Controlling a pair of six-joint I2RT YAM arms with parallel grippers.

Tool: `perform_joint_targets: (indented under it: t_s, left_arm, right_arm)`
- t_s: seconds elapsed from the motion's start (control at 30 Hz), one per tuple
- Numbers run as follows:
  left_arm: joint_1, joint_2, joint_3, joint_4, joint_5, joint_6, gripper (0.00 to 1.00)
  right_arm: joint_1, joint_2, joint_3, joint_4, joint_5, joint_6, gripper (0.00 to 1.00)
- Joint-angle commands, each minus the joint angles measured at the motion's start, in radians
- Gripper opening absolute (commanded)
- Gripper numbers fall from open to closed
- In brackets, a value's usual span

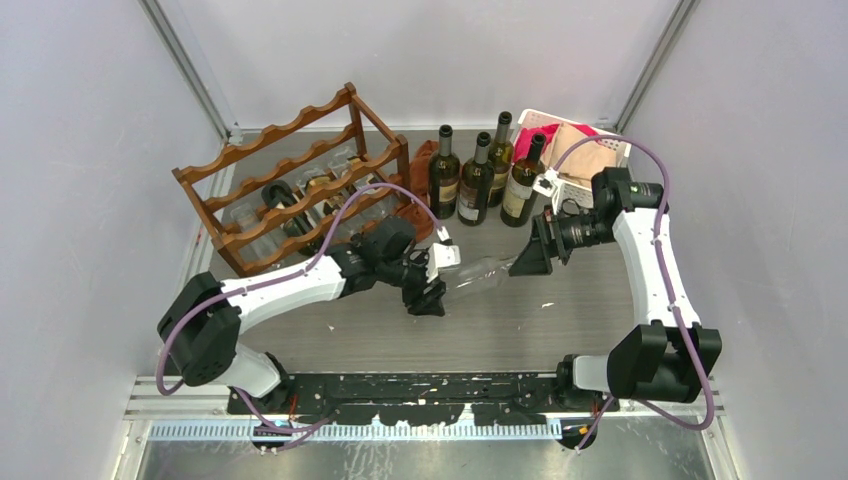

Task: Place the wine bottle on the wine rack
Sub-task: Pick up the wine bottle from the center of the board.

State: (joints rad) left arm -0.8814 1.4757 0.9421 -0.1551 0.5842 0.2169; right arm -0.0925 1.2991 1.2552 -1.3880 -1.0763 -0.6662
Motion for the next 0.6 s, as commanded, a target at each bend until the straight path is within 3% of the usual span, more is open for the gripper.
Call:
perform_joint_targets:
  t_s: [0.0,0.07,0.27,0.33,0.43,0.57]
  left_arm:
    - [0.004,-0.047,0.104,-0.158,0.015,0.152,0.00]
    - [0.004,-0.041,0.123,-0.207,0.020,0.174,0.00]
    - [-0.001,-0.010,0.173,-0.306,0.007,0.222,0.00]
    - [-0.007,-0.003,0.188,-0.322,0.001,0.227,0.00]
    - [-0.018,0.005,0.202,-0.336,-0.007,0.229,0.00]
    - [-0.033,0.023,0.230,-0.365,-0.018,0.230,0.00]
  right_arm:
    - [0.002,0.014,0.077,-0.173,0.092,-0.325,0.96]
    - [0.002,-0.002,0.065,-0.162,0.105,-0.420,1.00]
    - [0.003,-0.053,-0.027,-0.244,0.003,-0.961,1.00]
    - [0.018,-0.063,-0.058,-0.260,-0.030,-1.075,1.00]
    - [0.069,-0.069,-0.074,-0.165,-0.035,-0.999,1.00]
    - [0.160,-0.138,-0.129,0.093,0.004,-0.730,1.00]
